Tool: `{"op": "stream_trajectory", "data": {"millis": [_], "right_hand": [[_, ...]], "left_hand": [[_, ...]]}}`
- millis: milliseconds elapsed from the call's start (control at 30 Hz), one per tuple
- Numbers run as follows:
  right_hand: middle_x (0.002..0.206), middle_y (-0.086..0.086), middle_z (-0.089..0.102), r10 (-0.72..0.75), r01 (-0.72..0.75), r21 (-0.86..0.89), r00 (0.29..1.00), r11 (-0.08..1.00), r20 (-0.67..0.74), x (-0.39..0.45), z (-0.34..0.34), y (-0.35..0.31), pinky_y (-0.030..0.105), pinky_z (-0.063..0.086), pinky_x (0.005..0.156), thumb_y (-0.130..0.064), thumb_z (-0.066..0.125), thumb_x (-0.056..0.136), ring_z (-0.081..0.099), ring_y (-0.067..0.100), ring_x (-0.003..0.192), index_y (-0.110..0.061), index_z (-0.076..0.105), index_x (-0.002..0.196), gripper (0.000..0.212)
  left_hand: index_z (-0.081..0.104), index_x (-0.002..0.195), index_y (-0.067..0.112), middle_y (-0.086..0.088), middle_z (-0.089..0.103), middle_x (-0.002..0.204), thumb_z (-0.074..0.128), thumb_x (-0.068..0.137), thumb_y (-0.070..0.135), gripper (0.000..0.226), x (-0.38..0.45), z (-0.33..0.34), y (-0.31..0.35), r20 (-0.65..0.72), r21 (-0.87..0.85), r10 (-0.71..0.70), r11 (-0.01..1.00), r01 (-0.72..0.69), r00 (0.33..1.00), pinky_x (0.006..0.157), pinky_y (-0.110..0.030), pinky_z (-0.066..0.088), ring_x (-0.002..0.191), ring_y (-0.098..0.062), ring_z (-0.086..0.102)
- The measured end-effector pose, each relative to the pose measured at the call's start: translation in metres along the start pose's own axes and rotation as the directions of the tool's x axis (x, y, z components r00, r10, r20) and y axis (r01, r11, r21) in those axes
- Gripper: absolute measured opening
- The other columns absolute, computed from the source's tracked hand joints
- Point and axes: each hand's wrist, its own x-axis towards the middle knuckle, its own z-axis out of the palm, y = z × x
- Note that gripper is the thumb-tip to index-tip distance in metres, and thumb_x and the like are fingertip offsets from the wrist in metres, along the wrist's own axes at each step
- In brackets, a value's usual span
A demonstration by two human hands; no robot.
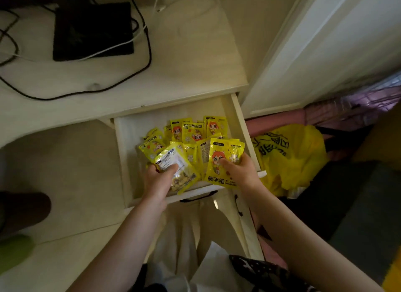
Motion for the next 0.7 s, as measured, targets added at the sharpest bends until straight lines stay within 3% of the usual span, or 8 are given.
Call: {"op": "stream_trajectory", "data": {"millis": [100, 200, 300, 400, 500, 600, 700], "right_hand": [[0.088, 0.0, 0.065, 0.065, -0.066, 0.019, 0.997, 0.998, 0.042, 0.03, 0.003, -0.011, 0.029, 0.053, 0.065, -0.019, 0.07, 0.085, 0.062, 0.017, 0.08, -0.02, 0.059, 0.099, 0.017], [0.084, 0.003, 0.064, 0.167, -0.17, 0.053, 0.984, 0.984, 0.055, 0.067, 0.015, -0.023, 0.043, 0.056, 0.081, -0.019, 0.071, 0.083, 0.061, 0.02, 0.078, -0.017, 0.063, 0.098, 0.017], [0.086, 0.006, 0.067, 0.195, -0.198, 0.072, 0.98, 0.978, 0.037, 0.106, 0.032, -0.031, 0.05, 0.055, 0.087, -0.019, 0.074, 0.08, 0.065, 0.024, 0.082, -0.019, 0.064, 0.092, 0.016], [0.085, 0.007, 0.065, 0.217, -0.218, 0.081, 0.976, 0.973, 0.015, 0.141, 0.047, -0.039, 0.052, 0.054, 0.089, -0.019, 0.077, 0.077, 0.066, 0.027, 0.085, -0.017, 0.062, 0.089, 0.019], [0.094, 0.011, 0.066, 0.255, -0.256, 0.072, 0.967, 0.964, 0.019, 0.168, 0.059, -0.049, 0.055, 0.052, 0.09, -0.022, 0.08, 0.074, 0.067, 0.033, 0.097, -0.01, 0.061, 0.103, 0.037], [0.094, 0.01, 0.066, 0.289, -0.29, 0.068, 0.957, 0.955, 0.02, 0.189, 0.067, -0.056, 0.049, 0.055, 0.086, -0.023, 0.081, 0.074, 0.066, 0.029, 0.092, -0.007, 0.06, 0.109, 0.044], [0.081, 0.003, 0.059, 0.271, -0.271, -0.026, 0.962, 0.962, 0.022, 0.205, 0.071, -0.06, 0.039, 0.05, 0.078, -0.026, 0.076, 0.08, 0.059, 0.02, 0.081, -0.006, 0.06, 0.114, 0.043]], "left_hand": [[0.064, 0.094, 0.02, -0.006, 0.071, 0.097, 0.075, 0.074, 0.017, 0.024, 0.022, 0.015, 0.012, 0.001, -0.076, -0.048, 0.996, 0.048, 0.999, 0.085, -0.048, 0.055, 0.089, -0.026, 0.068], [0.063, 0.105, 0.016, -0.01, 0.071, 0.099, 0.074, 0.077, 0.007, 0.031, 0.052, 0.029, 0.031, 0.036, -0.161, -0.109, 0.98, 0.114, 0.993, 0.078, -0.045, 0.057, 0.085, -0.027, 0.069], [0.062, 0.108, 0.011, -0.013, 0.07, 0.098, 0.073, 0.077, 0.004, 0.033, 0.09, 0.04, 0.044, 0.048, -0.184, -0.149, 0.971, 0.156, 0.988, 0.069, -0.041, 0.058, 0.08, -0.028, 0.069], [0.065, 0.107, 0.01, -0.015, 0.071, 0.102, 0.078, 0.071, 0.006, 0.038, 0.127, 0.047, 0.053, 0.028, -0.171, -0.159, 0.972, 0.161, 0.987, 0.082, -0.051, 0.056, 0.089, -0.031, 0.069], [0.064, 0.104, 0.016, -0.013, 0.07, 0.105, 0.08, 0.066, 0.011, 0.041, 0.162, 0.051, 0.059, 0.029, -0.145, -0.182, 0.972, 0.185, 0.983, 0.081, -0.056, 0.055, 0.09, -0.032, 0.069], [0.06, 0.1, 0.018, -0.01, 0.068, 0.109, 0.08, 0.069, 0.013, 0.037, 0.184, 0.057, 0.068, 0.024, -0.114, -0.173, 0.978, 0.175, 0.985, 0.089, -0.048, 0.053, 0.096, -0.029, 0.067], [0.049, 0.128, 0.011, 0.003, 0.055, 0.125, 0.075, 0.078, 0.012, 0.056, 0.198, 0.066, 0.076, 0.02, -0.082, -0.123, 0.989, 0.125, 0.992, 0.093, -0.034, 0.042, 0.109, -0.019, 0.054]]}}
